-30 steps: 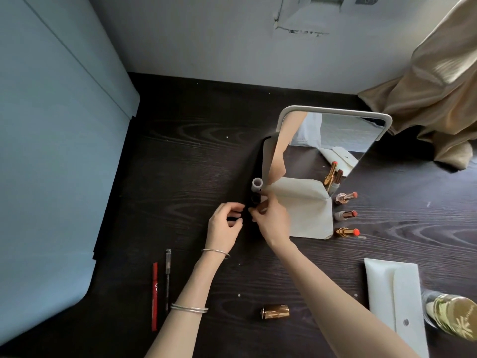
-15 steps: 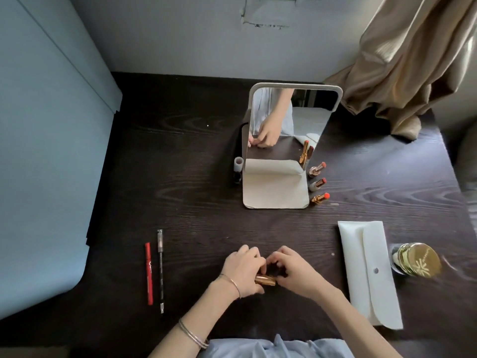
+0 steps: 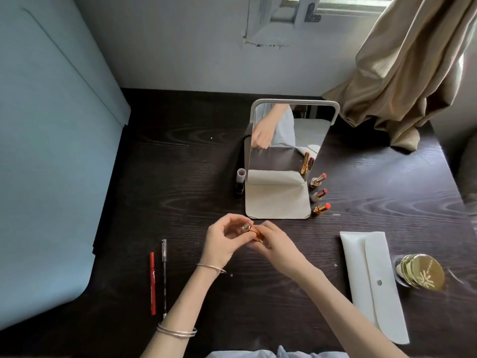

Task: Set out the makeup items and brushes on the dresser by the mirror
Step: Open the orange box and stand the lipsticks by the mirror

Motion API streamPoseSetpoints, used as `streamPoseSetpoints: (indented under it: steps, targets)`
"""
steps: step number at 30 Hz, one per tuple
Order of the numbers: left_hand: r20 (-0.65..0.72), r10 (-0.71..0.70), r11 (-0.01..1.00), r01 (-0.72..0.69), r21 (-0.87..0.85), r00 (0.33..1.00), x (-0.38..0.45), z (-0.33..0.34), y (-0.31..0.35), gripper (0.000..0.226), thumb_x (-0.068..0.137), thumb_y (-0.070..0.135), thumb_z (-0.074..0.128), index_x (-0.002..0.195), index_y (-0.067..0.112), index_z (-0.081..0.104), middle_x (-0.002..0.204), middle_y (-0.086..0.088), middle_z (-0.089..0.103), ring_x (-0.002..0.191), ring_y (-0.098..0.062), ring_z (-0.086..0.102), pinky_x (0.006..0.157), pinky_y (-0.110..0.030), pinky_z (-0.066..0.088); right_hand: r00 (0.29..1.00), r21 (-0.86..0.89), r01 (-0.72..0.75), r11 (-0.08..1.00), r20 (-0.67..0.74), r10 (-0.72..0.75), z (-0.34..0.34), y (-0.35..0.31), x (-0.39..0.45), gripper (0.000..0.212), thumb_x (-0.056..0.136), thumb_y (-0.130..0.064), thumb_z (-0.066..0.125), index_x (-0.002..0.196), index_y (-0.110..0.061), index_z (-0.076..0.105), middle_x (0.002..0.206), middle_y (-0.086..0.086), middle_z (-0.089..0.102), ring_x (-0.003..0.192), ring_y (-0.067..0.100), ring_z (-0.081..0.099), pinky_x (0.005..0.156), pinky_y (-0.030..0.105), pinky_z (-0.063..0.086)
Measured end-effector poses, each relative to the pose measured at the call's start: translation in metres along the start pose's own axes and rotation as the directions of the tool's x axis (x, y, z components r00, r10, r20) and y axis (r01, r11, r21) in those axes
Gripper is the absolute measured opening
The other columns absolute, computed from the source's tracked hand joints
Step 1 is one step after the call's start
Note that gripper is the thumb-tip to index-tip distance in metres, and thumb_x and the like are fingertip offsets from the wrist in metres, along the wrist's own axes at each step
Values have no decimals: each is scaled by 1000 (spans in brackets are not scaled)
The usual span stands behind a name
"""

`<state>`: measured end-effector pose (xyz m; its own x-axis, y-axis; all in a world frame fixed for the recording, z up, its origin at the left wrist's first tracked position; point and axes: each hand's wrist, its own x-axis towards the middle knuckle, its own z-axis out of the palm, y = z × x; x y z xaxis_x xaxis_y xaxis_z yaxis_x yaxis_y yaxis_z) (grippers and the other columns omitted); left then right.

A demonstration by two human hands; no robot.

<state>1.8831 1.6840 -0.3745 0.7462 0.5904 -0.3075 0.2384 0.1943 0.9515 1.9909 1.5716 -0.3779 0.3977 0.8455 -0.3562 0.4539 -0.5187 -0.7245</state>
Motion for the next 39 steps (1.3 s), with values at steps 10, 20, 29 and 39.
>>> streamPoseSetpoints:
  steps: [10,20,29,39]
  targets:
    - [-313,68,961,22,275,947,44,2,-26,27,74,5,74,99,14,69,97,-1,67,89,-8,64,80,-22,54,995,116,-101,988,-2,101,8,-5,47,53,89,-22,62,138,-18,45,108,-7,41,86,4,47,85,17,41]
    - [-337,92,945,24,325,937,78,14,-46,31,71,-8,72,99,5,71,99,-8,65,87,-16,65,75,-9,51,973,220,-227,949,3,232,9,6,65,47,89,-4,53,135,-11,48,119,7,52,102,23,60,89,24,45]
    - [-310,86,931,35,364,947,76,11,-48,33,72,-5,73,103,7,69,104,-6,65,93,-12,63,71,-7,51,965,342,-254,905,23,262,14,4,66,46,88,-2,54,133,-11,48,115,4,53,99,21,62,80,17,44]
    - [-357,112,869,83,488,927,37,-12,-23,30,74,1,72,101,14,67,100,0,60,70,-6,55,69,-15,48,930,381,-367,849,152,334,7,-14,42,20,89,-11,55,108,-16,58,83,-1,65,84,15,63,79,28,51]
